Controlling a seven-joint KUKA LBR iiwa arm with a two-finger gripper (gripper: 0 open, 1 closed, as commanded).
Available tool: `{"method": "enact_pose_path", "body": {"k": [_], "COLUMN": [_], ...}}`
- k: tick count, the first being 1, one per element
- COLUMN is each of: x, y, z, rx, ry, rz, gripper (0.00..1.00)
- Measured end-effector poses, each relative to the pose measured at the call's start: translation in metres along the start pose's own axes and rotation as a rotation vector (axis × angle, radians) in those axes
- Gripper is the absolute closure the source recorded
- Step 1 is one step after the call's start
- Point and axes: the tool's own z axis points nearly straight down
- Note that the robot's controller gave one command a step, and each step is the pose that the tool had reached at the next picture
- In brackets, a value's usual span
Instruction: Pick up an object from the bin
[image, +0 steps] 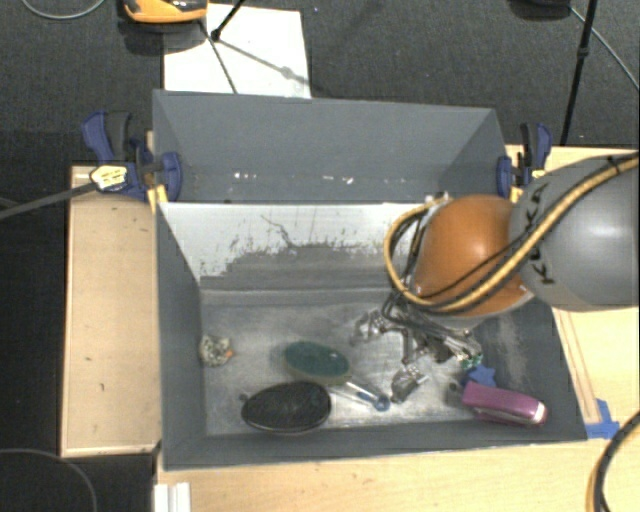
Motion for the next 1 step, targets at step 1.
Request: {"method": "enact_pose_path", "body": {"k": [1], "x": [-0.0413], "y": [0.0898], "z": [-0.0324], "rx": [-0.001], "ry": [-0.013], "rz": [-0.094], "gripper": [0.00]}}
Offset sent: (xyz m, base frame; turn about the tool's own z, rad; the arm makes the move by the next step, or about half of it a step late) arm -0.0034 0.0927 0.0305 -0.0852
